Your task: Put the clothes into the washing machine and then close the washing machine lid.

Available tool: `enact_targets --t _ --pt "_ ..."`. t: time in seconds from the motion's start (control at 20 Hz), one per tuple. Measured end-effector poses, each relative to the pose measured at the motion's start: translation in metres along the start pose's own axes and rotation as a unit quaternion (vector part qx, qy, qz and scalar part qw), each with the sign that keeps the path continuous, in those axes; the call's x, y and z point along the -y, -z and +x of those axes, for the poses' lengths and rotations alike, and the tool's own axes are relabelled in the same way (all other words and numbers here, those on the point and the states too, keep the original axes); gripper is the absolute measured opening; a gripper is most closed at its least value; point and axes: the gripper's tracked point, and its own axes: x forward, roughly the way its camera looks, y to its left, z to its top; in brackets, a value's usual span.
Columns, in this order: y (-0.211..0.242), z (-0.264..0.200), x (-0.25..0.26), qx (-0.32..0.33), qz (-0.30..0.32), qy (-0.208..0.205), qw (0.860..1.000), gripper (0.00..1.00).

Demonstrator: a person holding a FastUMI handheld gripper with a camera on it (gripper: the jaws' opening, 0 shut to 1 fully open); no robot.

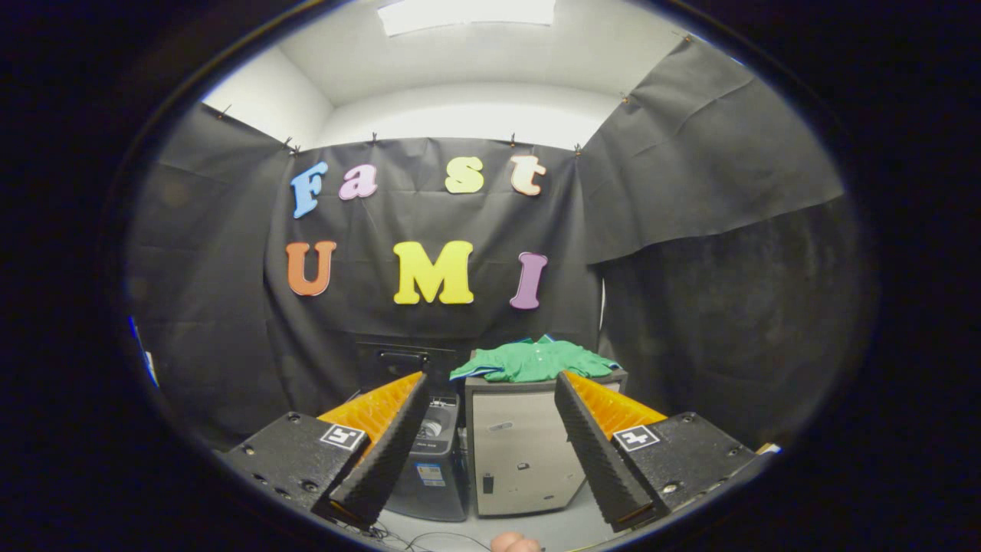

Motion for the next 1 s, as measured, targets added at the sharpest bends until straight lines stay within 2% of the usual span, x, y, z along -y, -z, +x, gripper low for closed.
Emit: enact_targets --t 0.3,0.6,0.75,1.0 --pt "-0.006 0.007 -0.001 0.006 -0.004 0.005 1.000 1.00" --pt "-0.022 0.039 0.008 0.007 -0.020 0.021 1.000 1.00" --pt "-0.039 0.065 0.021 0.003 -0.024 0.034 0.999 1.00" --pt "-0.067 0.138 0.047 -0.009 -0.045 0.040 0.998 1.00"
